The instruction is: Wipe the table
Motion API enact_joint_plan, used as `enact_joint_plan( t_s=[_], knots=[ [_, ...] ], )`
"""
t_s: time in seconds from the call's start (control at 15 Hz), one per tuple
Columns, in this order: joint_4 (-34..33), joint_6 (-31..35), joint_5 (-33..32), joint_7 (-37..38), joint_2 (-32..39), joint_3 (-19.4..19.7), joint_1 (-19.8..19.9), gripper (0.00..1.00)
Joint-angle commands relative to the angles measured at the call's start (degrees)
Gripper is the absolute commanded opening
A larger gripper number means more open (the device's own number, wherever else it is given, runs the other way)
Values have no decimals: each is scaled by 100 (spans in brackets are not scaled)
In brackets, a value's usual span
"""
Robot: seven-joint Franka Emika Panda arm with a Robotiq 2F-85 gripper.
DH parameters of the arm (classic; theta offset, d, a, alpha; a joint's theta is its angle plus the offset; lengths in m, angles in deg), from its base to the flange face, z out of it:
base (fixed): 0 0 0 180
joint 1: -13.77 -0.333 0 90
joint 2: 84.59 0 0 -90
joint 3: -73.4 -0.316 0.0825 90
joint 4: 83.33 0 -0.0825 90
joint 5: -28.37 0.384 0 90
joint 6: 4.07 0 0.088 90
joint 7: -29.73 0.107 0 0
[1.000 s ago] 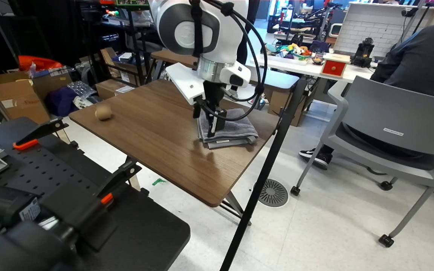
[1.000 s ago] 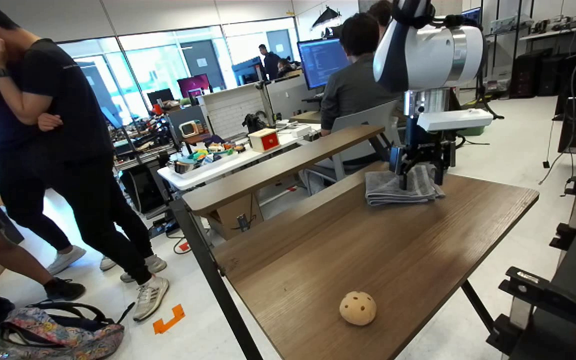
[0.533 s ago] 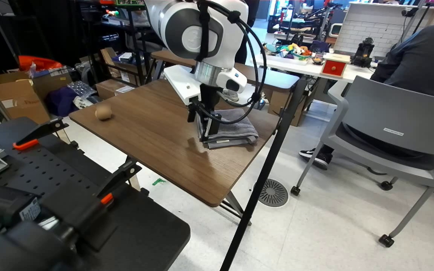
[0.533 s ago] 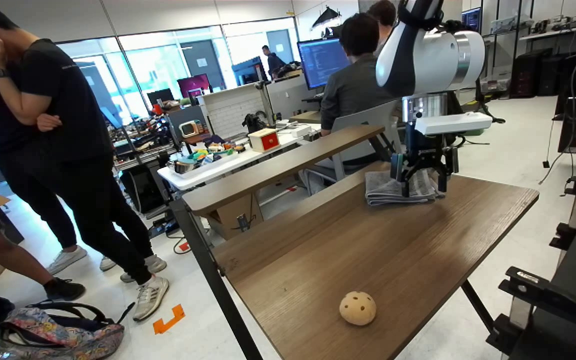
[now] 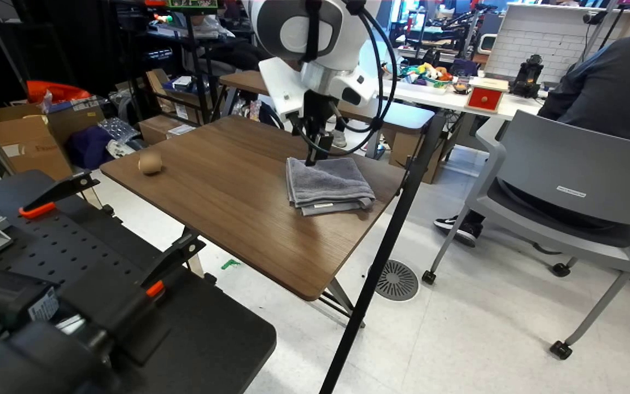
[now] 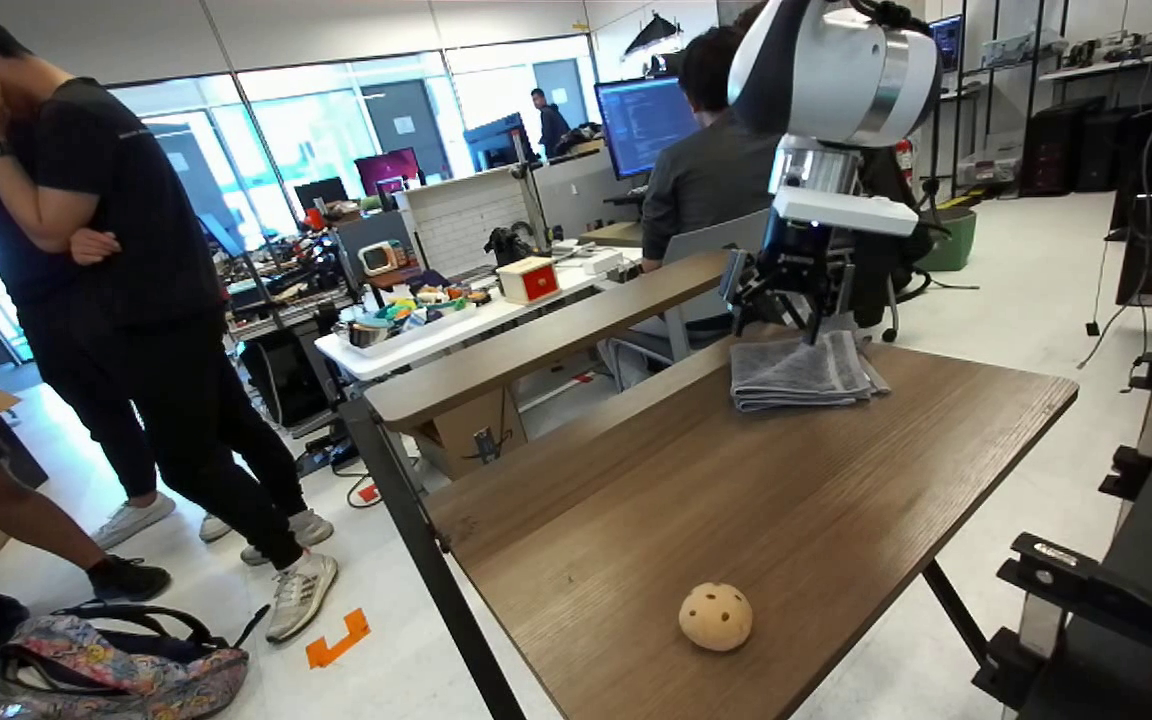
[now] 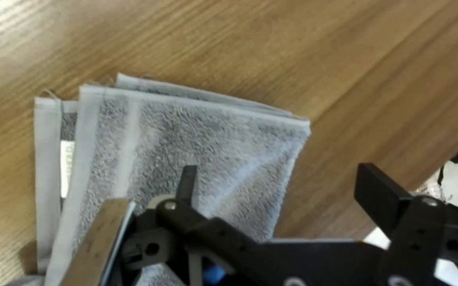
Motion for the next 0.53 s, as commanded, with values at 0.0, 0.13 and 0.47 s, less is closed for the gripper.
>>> enact_joint_plan(
  t_s=[0.0, 0.13, 0.47],
  knots=[
    [-531, 281, -183, 775, 201, 154, -172, 100],
    [-809, 424, -339, 1204, 429, 295, -289, 100],
    [-1448, 550, -567, 1821, 1138, 424, -390, 100]
  ],
)
